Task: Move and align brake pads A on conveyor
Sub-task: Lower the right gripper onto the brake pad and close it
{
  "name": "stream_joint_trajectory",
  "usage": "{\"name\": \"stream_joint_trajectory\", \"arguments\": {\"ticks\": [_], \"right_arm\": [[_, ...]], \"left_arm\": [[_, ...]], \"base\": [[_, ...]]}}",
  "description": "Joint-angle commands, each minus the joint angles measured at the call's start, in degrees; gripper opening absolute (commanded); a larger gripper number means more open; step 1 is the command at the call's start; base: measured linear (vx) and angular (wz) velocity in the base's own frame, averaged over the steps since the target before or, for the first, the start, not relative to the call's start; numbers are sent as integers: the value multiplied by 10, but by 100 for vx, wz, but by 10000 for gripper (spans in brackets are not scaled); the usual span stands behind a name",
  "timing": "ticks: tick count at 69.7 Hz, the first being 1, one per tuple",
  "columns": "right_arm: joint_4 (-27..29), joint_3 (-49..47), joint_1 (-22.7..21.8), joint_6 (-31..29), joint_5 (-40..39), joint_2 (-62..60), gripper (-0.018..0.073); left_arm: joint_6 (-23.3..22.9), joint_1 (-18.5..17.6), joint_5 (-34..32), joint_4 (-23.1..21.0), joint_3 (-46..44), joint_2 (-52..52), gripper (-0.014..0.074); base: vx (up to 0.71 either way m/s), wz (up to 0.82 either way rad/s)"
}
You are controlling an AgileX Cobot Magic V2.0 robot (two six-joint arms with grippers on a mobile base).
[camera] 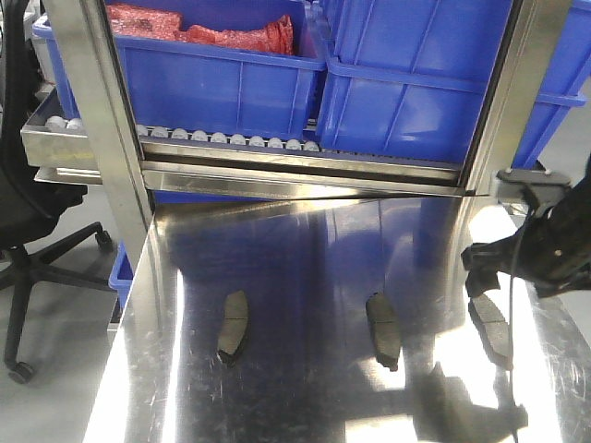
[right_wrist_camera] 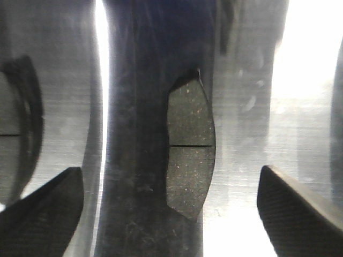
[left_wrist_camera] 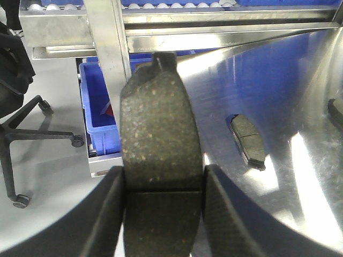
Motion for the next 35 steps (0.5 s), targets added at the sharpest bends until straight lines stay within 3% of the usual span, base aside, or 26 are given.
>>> {"name": "stream_joint_trajectory", "arguments": {"ticks": [1,17,35], "right_arm": [[-2,-17,0,-5,-1,1,613],[-35,-17,0,-5,0,30,607],[-37,-33,0,-6,-7,70,599]], "left_arm": [[0,-2,-51,7,-16,1,-6],[0,-2,-51,7,-16,1,-6],[0,-2,-51,7,-16,1,-6]], "base": [[0,0],[0,0],[0,0]]}}
